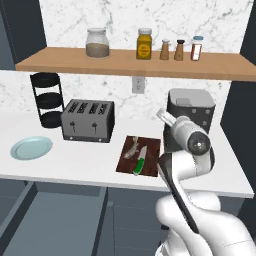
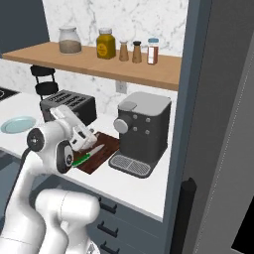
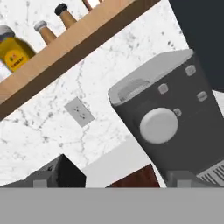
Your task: Pick up the knife from the drawer and place it on the cutting board. Then place the meat from the plate to the cutting board.
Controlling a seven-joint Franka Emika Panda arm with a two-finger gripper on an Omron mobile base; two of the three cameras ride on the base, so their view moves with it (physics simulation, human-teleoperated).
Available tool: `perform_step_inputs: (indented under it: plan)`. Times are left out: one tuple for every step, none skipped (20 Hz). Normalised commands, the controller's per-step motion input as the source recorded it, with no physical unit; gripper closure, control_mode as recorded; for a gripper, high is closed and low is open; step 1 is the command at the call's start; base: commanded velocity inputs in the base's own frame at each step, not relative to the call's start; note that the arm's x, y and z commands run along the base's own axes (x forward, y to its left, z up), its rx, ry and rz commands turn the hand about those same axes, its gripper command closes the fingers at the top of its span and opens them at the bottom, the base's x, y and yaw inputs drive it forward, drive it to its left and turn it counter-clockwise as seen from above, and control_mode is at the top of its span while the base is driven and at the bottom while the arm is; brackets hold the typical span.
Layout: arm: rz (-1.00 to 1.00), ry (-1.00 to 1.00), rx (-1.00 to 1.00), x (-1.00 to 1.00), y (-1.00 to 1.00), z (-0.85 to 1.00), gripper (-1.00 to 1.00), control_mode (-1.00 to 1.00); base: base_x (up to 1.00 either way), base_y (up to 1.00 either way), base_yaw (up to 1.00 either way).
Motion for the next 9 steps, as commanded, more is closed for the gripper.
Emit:
perform_step_inputs:
  plan:
    - [0.0, -0.69, 0.16, -1.0, -1.0, 0.84, -1.0, -1.0, 0.0, 0.0, 0.0]
    - [0.0, -0.72, 0.23, -1.0, -1.0, 0.93, -1.0, -1.0, 0.0, 0.0, 0.0]
    - [0.0, -0.62, 0.28, -1.0, -1.0, 0.83, -1.0, -1.0, 0.0, 0.0, 0.0]
    - [-0.06, -0.59, 0.31, -1.0, -0.95, 0.62, -1.0, -1.0, 0.0, 0.0, 0.0]
    - [0.0, 0.18, 0.0, 0.29, 0.04, 0.0, -1.0, -1.0, 0.0, 0.0, 0.0]
    - [0.0, 0.0, 0.06, 0.0, -0.06, 0.0, -1.0, -1.0, 0.0, 0.0, 0.0]
    - [0.0, 0.07, 0.0, 0.08, 0.0, 0.0, -1.0, -1.0, 0.0, 0.0, 0.0]
    - [0.0, 0.0, 0.0, 0.0, 0.0, 0.0, -1.0, -1.0, 0.0, 0.0, 0.0]
    - [0.0, 0.01, 0.0, 0.0, 0.0, 0.0, -1.0, -1.0, 0.0, 0.0, 0.0]
